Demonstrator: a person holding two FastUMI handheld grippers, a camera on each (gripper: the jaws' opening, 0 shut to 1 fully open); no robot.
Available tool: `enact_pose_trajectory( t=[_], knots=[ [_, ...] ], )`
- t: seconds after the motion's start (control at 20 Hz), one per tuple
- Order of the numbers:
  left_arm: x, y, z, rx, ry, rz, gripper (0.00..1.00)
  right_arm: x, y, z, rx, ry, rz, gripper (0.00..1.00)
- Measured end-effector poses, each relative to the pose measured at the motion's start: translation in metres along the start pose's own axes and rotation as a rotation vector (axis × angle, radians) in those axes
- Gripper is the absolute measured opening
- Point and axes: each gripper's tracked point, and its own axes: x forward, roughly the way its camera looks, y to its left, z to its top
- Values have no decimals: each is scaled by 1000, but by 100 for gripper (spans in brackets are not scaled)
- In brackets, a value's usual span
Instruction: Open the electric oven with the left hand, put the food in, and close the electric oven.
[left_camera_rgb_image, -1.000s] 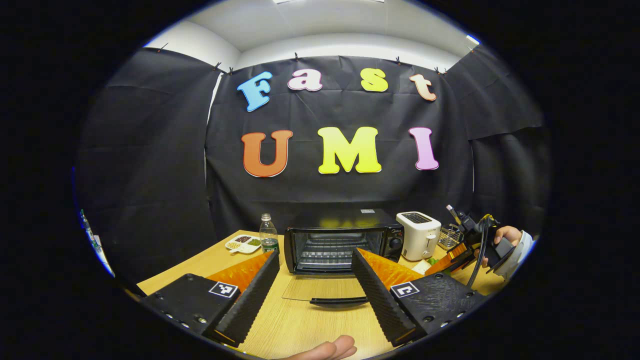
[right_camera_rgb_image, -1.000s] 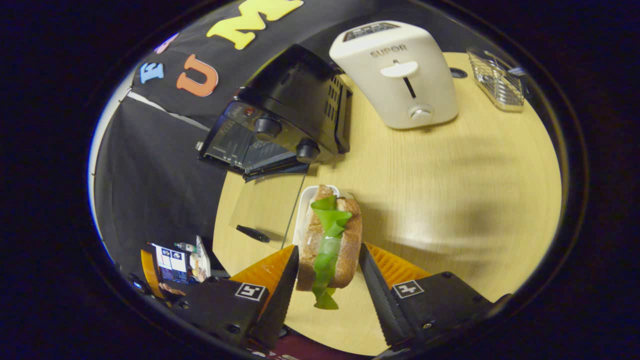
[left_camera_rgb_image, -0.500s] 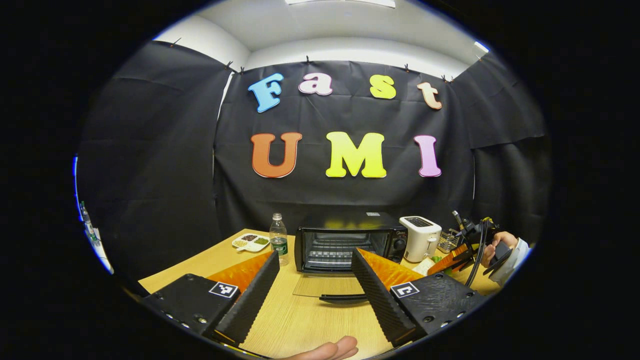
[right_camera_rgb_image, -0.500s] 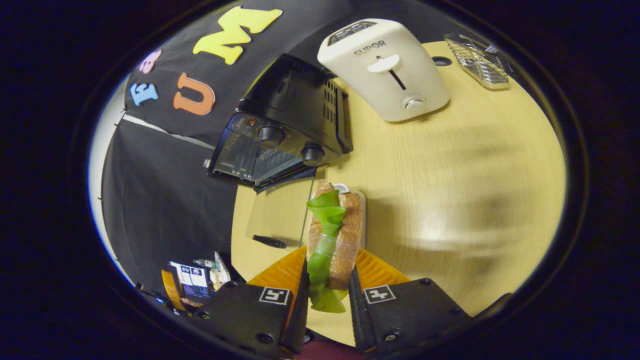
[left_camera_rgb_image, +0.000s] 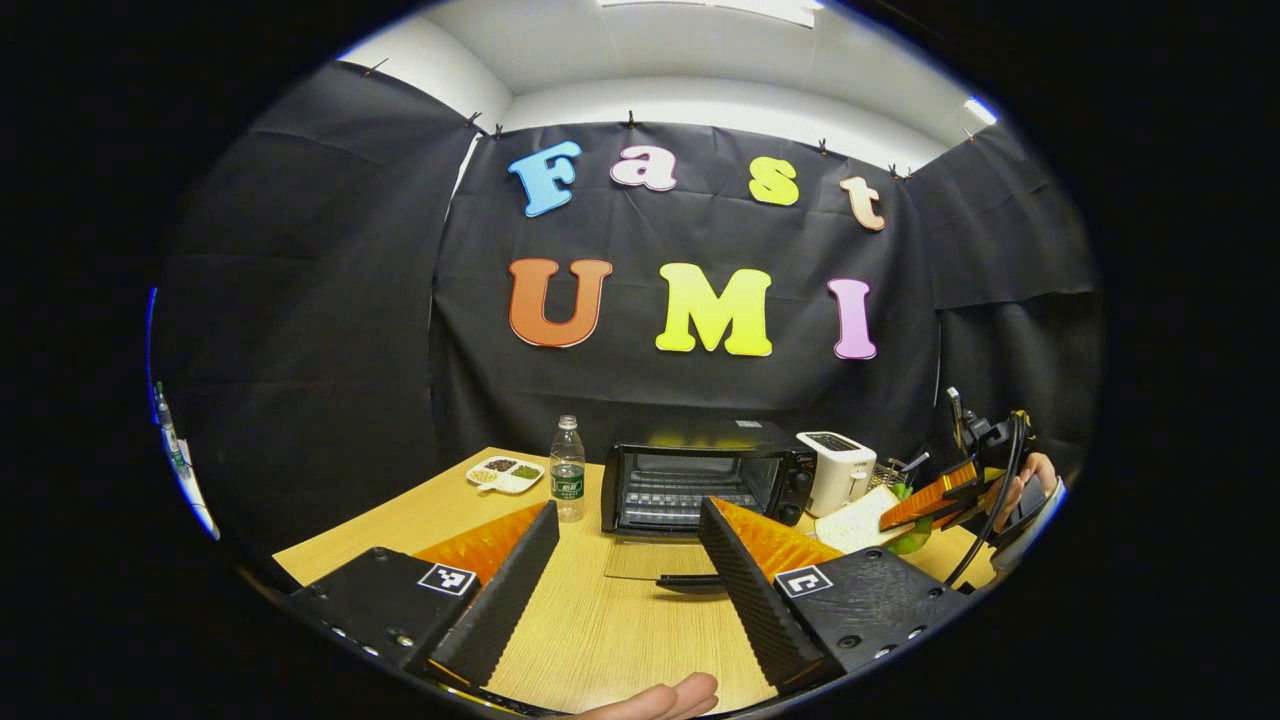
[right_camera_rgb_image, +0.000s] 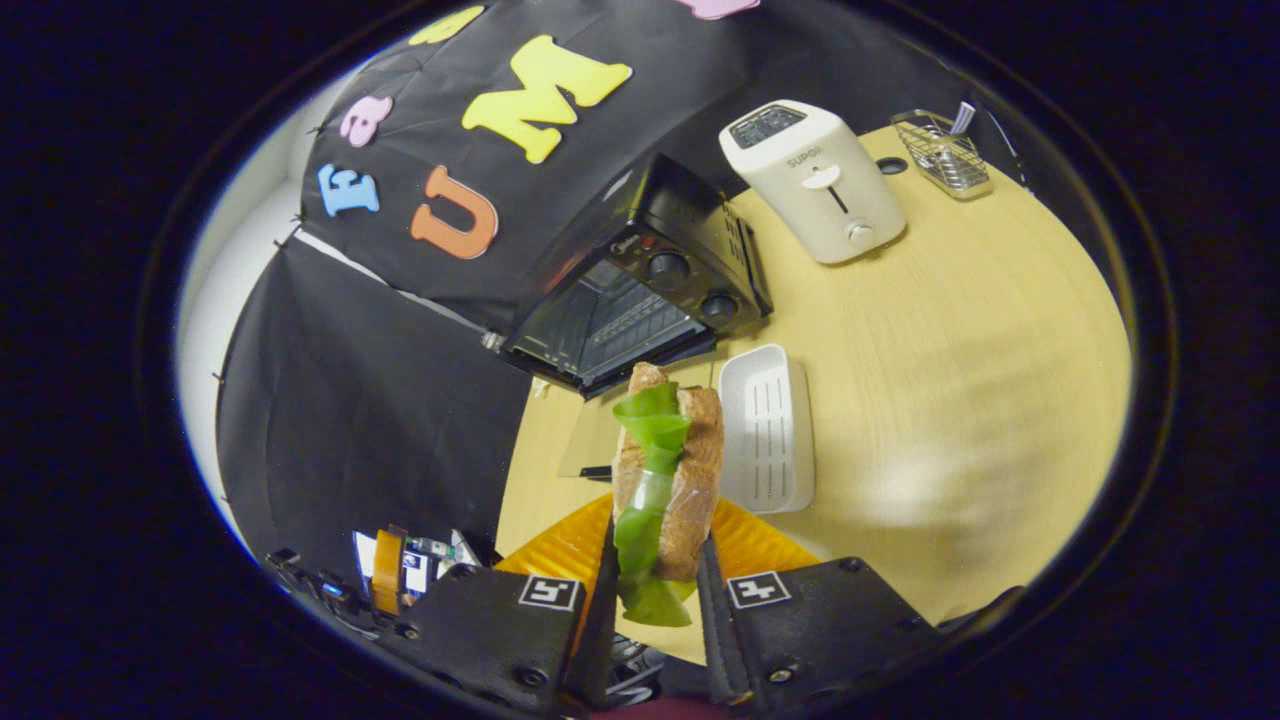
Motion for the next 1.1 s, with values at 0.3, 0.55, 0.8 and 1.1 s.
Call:
enact_pose_trajectory(
  t=[0.3, 0.55, 0.8, 1.1],
  knots=[
    [-1, 5, -2, -37, -1, -51, 93, 31, 52, -29, 72, -159, 85, 40],
    [0, 14, -1, -37, -10, -61, 93, 86, 85, -13, 158, -332, 134, 40],
    [2, 24, -8, -53, 1, -57, 93, 152, 97, 40, 266, -561, 118, 40],
    [4, 48, -16, -35, 27, -17, 93, 229, 102, 88, 280, -691, 53, 40]
  ],
)
